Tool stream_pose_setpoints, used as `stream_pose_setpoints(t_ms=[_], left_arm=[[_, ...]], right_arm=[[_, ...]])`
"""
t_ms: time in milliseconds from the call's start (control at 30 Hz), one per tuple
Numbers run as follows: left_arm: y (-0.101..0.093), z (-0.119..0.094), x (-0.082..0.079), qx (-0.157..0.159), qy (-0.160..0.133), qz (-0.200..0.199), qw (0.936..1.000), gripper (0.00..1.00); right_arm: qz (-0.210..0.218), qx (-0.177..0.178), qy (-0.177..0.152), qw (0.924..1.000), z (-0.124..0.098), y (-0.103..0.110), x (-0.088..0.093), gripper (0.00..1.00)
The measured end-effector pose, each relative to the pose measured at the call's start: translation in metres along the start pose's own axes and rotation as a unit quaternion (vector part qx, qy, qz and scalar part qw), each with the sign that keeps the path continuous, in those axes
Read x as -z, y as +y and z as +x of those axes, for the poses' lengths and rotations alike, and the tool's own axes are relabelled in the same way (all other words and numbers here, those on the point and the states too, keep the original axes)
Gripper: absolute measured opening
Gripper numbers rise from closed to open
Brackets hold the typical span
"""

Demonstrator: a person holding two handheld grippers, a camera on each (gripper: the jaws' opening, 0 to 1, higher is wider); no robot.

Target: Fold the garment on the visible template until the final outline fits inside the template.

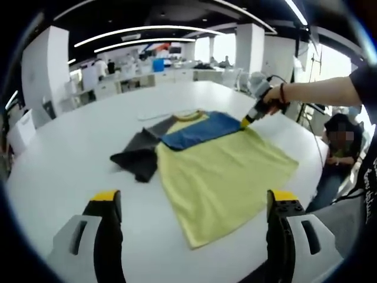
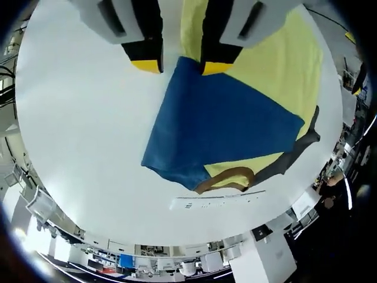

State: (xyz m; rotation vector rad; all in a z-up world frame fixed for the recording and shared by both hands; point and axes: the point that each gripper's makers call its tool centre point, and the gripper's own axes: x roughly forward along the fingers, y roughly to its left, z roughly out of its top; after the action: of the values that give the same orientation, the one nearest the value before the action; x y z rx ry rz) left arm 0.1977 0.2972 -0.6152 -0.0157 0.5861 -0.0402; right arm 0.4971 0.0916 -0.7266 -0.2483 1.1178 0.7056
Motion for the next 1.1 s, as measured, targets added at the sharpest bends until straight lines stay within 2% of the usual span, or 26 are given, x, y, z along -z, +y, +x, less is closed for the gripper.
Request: stream_pose_setpoints(t_ms=[267, 333, 600, 800, 1100], left_arm=[[0.003, -0.001, 0.001, -0.006, 0.0, 0.004, 1.0, 0.99], [0.004, -0.001, 0.003, -0.006, 0.003, 0.004, 1.0, 0.99], [0.008, -0.004, 0.003, -0.012, 0.002, 0.001, 0.9999, 0.99], [0.01, -0.003, 0.003, -0.013, -0.002, -0.009, 0.9999, 0.99], [0.01, -0.002, 0.002, -0.012, -0.001, -0.005, 0.9999, 0.99]], right_arm=[[0.008, 0.014, -0.001, 0.9999, 0.002, -0.002, -0.001, 0.1], [0.0, 0.007, 0.005, 1.0, 0.004, 0.002, 0.002, 0.01], [0.011, 0.008, 0.015, 0.9998, 0.004, -0.003, 0.001, 0.0], [0.008, 0.018, 0.024, 0.9995, 0.001, -0.016, 0.003, 0.0], [0.006, 0.031, 0.031, 0.999, -0.005, -0.037, 0.007, 0.0]])
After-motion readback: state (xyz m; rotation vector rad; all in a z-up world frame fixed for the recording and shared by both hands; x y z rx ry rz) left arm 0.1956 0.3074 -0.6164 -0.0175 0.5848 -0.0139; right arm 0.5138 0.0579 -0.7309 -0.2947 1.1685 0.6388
